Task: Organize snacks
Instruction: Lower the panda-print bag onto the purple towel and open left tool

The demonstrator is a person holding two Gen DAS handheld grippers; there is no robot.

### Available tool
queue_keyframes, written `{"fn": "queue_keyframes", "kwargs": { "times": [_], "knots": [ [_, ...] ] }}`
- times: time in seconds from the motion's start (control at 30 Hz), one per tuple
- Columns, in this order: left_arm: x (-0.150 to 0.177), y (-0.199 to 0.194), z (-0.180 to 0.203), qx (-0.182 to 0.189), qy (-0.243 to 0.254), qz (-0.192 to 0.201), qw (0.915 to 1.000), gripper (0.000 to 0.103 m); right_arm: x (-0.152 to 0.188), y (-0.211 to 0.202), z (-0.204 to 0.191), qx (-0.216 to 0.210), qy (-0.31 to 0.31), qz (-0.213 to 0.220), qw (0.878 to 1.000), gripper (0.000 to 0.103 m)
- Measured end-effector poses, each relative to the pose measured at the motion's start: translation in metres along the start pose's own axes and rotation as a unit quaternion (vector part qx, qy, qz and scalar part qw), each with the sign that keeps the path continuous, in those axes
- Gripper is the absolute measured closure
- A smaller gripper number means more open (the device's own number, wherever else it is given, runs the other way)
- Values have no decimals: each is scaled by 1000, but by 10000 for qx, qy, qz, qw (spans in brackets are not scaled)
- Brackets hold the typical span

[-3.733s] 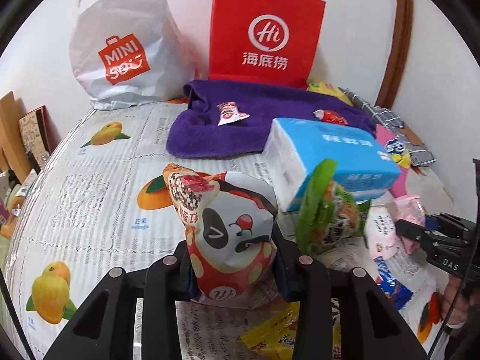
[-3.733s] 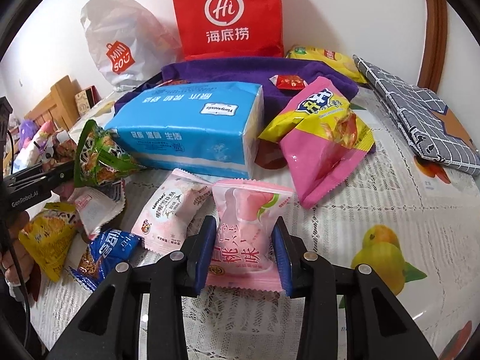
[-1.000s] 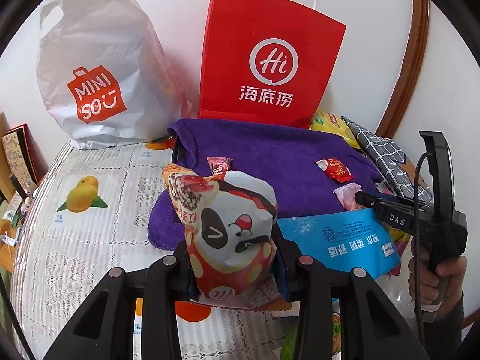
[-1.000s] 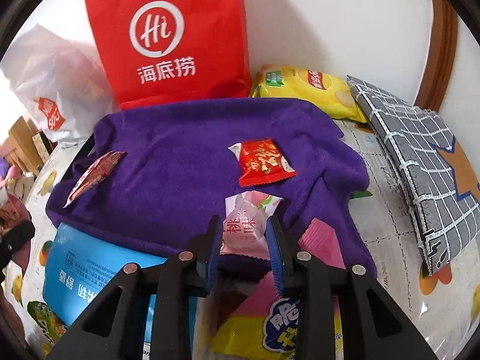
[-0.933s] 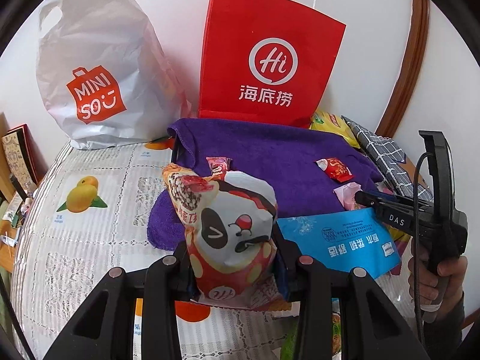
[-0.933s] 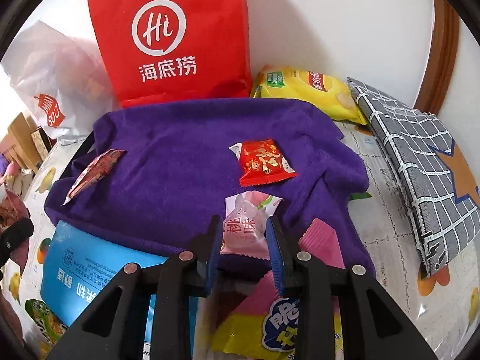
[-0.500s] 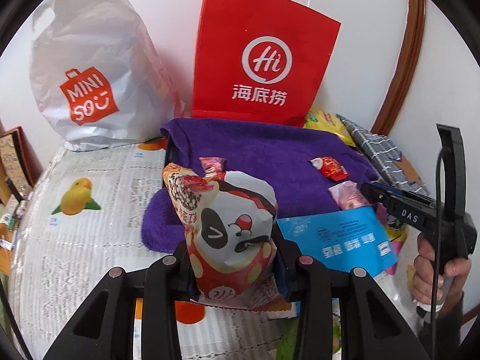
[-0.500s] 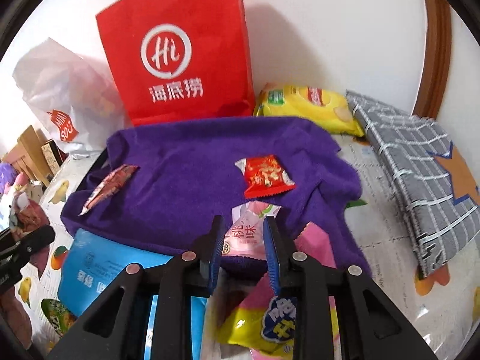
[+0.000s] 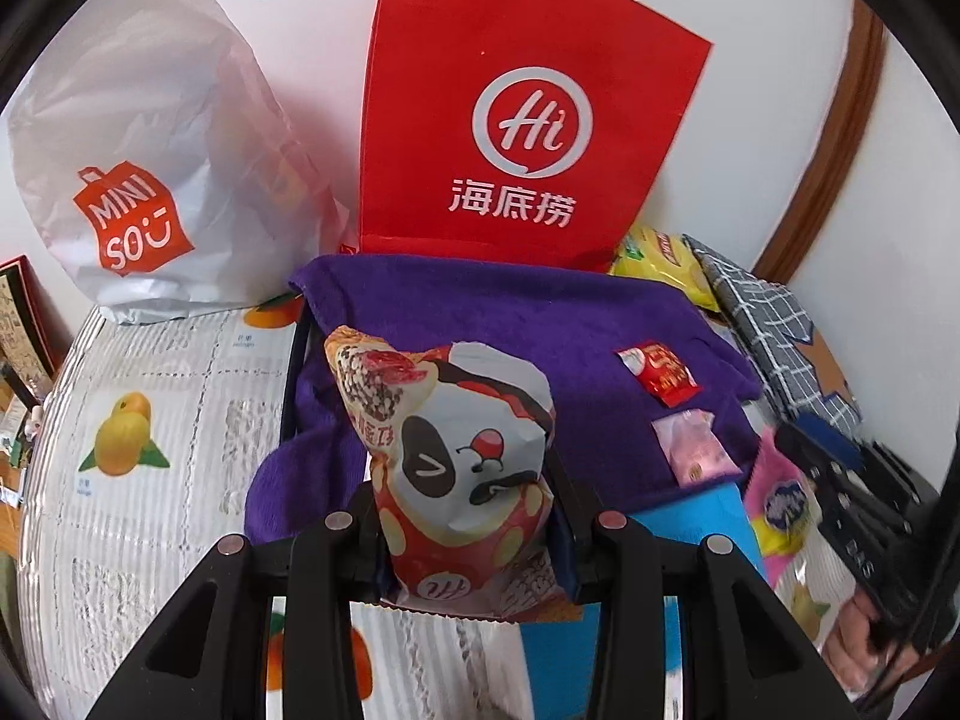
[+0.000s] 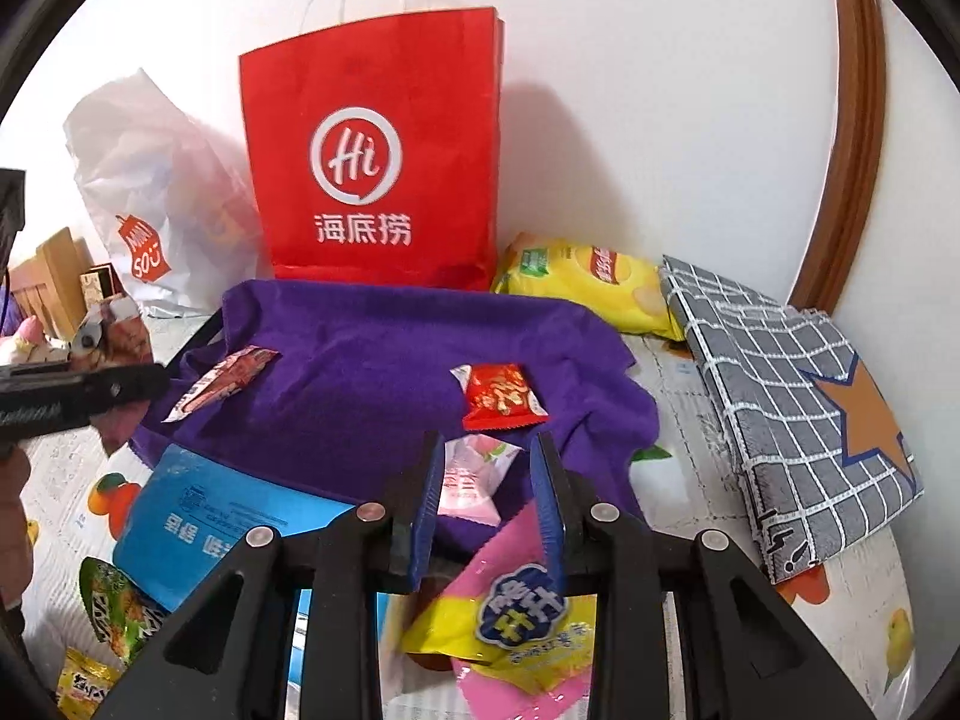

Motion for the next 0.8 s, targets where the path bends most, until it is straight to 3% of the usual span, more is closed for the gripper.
{"fn": "queue_keyframes", "kwargs": {
  "times": [0.23, 0.67, 0.8],
  "knots": [
    [-14, 28, 0, -122, -208, -166, 9996, 65, 1, 12, 16, -187, 516, -249, 9982, 73],
    [-13, 76, 6, -154, -170, -679, 9974, 64, 3, 15, 7, -177, 367, -296, 9987, 73],
    [-14, 75, 5, 25, -238, -751, 9969, 39, 5, 16, 0, -214, 274, -309, 9989, 73]
  ]
}}
Point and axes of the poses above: each gripper's, at about its wrist camera, not at the fingertips, and y roughly the way its jaws point, z to its right, x to its underside, the point moved 1 cm from there along y, roughly the way its jaws point, and after that the axes turned 3 degrees about z, right-handed, at the moved point
